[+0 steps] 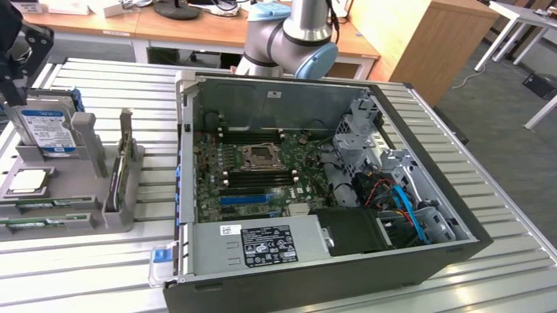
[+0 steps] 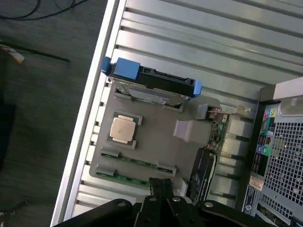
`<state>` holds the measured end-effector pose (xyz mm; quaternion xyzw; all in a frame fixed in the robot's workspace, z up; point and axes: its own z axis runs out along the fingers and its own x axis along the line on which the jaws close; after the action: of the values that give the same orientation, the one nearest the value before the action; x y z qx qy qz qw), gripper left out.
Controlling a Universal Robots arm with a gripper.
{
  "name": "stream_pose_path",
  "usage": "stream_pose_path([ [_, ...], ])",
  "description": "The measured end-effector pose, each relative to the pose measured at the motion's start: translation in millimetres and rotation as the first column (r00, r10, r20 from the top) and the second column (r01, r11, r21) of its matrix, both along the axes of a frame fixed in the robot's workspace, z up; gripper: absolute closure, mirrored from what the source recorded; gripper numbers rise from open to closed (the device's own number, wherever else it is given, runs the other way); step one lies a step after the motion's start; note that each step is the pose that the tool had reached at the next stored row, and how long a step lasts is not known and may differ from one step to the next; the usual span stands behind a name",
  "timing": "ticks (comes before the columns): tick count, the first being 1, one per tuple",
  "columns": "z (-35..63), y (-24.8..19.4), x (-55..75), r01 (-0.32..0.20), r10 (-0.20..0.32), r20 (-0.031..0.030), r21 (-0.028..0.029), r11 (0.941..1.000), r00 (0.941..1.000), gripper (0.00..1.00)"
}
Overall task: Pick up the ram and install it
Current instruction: 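Pick up the ram and move it above insertion slot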
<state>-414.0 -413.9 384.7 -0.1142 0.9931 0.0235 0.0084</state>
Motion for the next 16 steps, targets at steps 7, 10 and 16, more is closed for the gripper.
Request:
stream_pose_path([
  [7,-0.1,0.0,0.0,-0.127,0.127,0.0000,-0.0002,0.9919,0.9919,0.89],
  [10,-0.2,0.0,0.0,-0.182,0.182,-0.0001,-0.0003,0.9834,0.9834,0.89],
  [16,-0.2,0.0,0.0,-0.286,0.286,-0.0001,-0.0007,0.9581,0.9581,0.89],
])
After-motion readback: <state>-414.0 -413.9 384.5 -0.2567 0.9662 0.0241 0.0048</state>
